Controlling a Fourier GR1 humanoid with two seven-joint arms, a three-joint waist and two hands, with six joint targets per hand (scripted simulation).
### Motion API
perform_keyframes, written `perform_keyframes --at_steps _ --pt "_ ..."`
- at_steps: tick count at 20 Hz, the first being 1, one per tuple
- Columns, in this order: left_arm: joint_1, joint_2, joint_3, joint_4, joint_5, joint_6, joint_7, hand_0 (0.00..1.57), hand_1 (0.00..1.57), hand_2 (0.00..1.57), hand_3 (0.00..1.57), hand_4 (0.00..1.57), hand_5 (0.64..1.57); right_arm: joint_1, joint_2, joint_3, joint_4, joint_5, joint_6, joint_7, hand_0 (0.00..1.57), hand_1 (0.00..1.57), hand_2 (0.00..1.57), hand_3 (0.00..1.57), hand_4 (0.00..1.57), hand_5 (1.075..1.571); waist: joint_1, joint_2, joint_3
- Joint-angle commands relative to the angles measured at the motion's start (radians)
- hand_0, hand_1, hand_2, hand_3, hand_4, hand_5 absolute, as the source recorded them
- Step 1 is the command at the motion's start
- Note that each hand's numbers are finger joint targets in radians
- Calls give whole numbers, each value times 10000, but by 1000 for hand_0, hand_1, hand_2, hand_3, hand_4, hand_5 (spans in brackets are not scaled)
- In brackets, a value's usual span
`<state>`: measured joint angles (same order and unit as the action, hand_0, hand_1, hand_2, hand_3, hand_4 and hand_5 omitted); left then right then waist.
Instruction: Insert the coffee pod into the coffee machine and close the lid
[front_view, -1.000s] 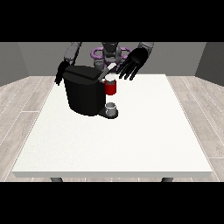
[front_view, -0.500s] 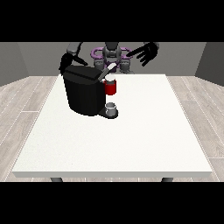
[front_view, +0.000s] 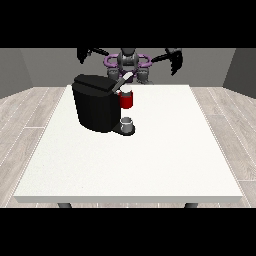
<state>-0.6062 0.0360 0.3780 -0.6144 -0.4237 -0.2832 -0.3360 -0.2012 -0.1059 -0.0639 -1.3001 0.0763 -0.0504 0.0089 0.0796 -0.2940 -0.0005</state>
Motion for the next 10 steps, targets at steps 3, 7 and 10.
perform_keyframes --at_steps 3,7,10 --pt "796 -160 -214 -998 381 -100 -85 0 0 0 0 404 1571 -562 -692 -37 -333 160 488 -387 0 0 0 0 239 1571 517 440 7" --pt "711 -136 -440 -1784 1268 -769 947 0 0 0 0 429 1571 -1524 -883 -693 232 -193 305 704 0 0 0 0 0 1571 1122 486 8" --pt "1290 -354 -1599 -2141 1741 -92 487 0 0 0 0 385 1571 -1799 -1024 -1332 1159 -699 452 102 0 0 0 0 108 1571 1338 943 11"
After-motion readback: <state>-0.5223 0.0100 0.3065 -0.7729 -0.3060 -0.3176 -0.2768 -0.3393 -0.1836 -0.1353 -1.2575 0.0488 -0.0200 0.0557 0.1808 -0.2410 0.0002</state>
